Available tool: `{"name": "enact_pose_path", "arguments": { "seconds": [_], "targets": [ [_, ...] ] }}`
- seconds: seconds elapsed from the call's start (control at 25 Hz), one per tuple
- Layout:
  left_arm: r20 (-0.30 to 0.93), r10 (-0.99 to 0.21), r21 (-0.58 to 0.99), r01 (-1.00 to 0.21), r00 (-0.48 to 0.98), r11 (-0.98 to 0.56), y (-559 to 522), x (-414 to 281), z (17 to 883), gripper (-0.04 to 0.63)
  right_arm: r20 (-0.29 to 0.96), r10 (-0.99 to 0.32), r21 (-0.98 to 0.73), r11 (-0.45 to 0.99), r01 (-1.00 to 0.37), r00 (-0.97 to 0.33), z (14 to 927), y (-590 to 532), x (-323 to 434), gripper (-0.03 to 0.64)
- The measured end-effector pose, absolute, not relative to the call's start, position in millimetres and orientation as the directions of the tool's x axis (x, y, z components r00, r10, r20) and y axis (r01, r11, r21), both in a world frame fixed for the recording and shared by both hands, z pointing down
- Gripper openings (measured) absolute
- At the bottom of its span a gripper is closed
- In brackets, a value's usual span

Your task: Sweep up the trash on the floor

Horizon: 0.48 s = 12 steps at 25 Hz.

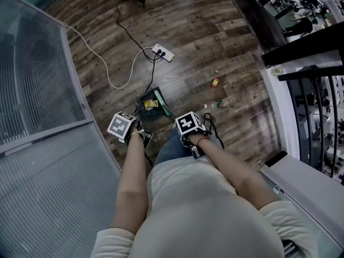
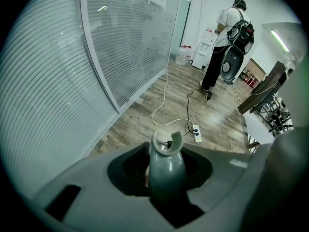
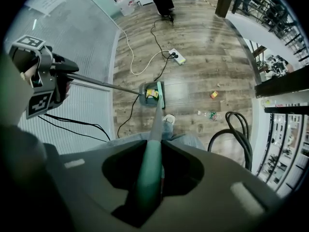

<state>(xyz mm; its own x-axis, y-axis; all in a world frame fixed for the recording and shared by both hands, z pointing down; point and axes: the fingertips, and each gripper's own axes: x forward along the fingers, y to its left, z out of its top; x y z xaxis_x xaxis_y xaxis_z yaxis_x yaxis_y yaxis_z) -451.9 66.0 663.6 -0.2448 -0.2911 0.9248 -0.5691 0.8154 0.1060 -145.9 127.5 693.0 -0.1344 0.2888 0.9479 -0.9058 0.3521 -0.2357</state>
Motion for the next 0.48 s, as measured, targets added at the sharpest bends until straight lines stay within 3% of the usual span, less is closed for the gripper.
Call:
{"name": "enact_pose_path", "arguments": {
  "seconds": [0.48],
  "targets": [
    [0.924, -0.296, 0.109, -0.574, -0.244, 0.811, 69.4, -454.9, 666.2, 0.121, 0.934, 0.294, -0.286, 0.274, -0.918, -0.203, 682.2, 126.9, -131.3, 0.095]
  ]
}}
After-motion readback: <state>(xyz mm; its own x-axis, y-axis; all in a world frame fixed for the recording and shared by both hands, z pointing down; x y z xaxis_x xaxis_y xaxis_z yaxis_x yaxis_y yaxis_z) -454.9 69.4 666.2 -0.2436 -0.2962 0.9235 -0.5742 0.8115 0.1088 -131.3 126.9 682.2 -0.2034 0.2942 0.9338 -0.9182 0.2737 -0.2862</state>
